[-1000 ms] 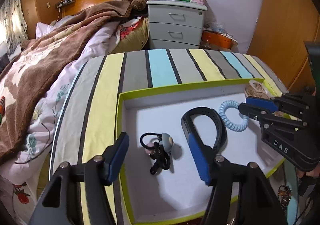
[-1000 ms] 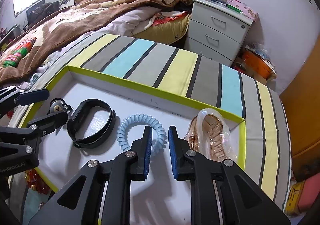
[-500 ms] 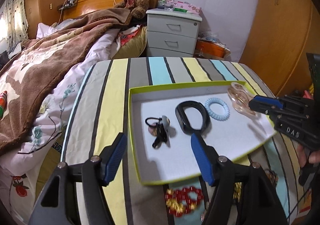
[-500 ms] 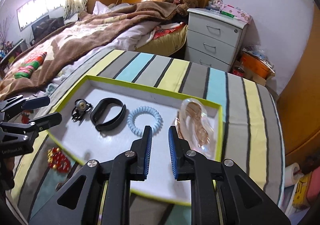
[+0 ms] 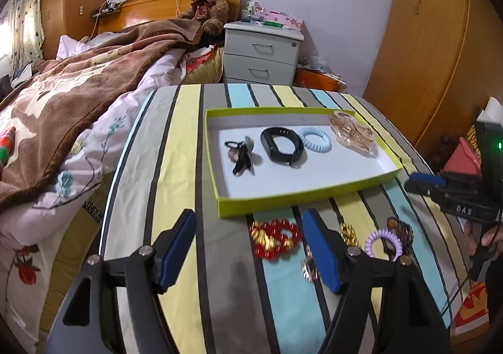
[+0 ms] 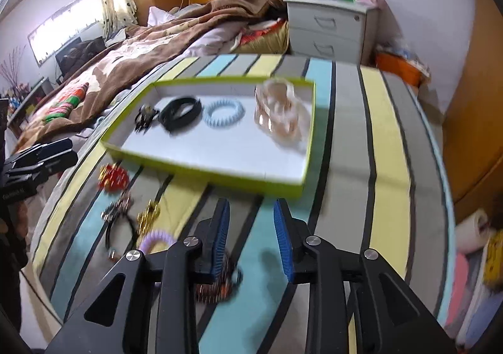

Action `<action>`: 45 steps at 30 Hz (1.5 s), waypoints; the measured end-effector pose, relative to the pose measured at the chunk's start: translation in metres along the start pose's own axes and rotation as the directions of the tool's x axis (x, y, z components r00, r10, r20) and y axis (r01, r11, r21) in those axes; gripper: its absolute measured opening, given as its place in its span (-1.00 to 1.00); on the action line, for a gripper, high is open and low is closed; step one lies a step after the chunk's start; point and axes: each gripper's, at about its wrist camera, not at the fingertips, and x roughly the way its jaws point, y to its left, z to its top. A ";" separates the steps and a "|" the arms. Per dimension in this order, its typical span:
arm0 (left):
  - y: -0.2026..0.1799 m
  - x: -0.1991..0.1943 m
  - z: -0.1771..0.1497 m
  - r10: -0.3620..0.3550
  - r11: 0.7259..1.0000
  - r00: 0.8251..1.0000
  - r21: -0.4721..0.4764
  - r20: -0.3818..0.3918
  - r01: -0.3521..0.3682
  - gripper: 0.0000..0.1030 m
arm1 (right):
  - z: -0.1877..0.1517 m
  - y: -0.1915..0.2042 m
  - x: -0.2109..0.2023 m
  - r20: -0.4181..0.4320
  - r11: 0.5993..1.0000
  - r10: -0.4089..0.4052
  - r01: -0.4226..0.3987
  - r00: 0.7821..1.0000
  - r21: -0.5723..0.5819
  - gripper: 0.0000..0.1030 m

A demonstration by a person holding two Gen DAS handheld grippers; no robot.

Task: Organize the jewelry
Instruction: 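Move both open tools back over the remaining jewelry, then close the right tool on the brown beaded bracelet and lift it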

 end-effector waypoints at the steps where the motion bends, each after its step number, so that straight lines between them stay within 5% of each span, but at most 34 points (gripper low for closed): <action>1: 0.000 -0.002 -0.004 0.002 1.000 1.000 -0.001 0.003 -0.002 0.41 | -0.007 -0.001 0.000 -0.013 1.000 0.019 -0.019 1.000 0.012 -0.41; 6: 0.005 -0.004 -0.016 0.008 1.000 1.000 -0.018 -0.005 -0.008 0.42 | -0.029 0.003 0.004 -0.046 0.999 0.035 -0.035 0.998 0.011 -0.02; 26: 0.012 -0.007 -0.030 0.005 0.998 1.000 -0.058 -0.015 -0.006 0.42 | -0.039 0.028 0.014 -0.094 0.999 0.031 -0.034 0.995 -0.032 -0.02; 36: -0.002 -0.011 -0.031 -0.003 0.999 1.000 -0.035 -0.019 0.003 0.42 | -0.043 0.023 0.013 -0.104 0.996 0.086 -0.088 0.991 -0.014 -0.86; 45: -0.018 -0.010 -0.031 -0.014 1.000 1.000 -0.014 -0.025 0.014 0.42 | -0.050 0.007 -0.002 -0.058 0.996 0.089 -0.089 0.994 0.016 -0.88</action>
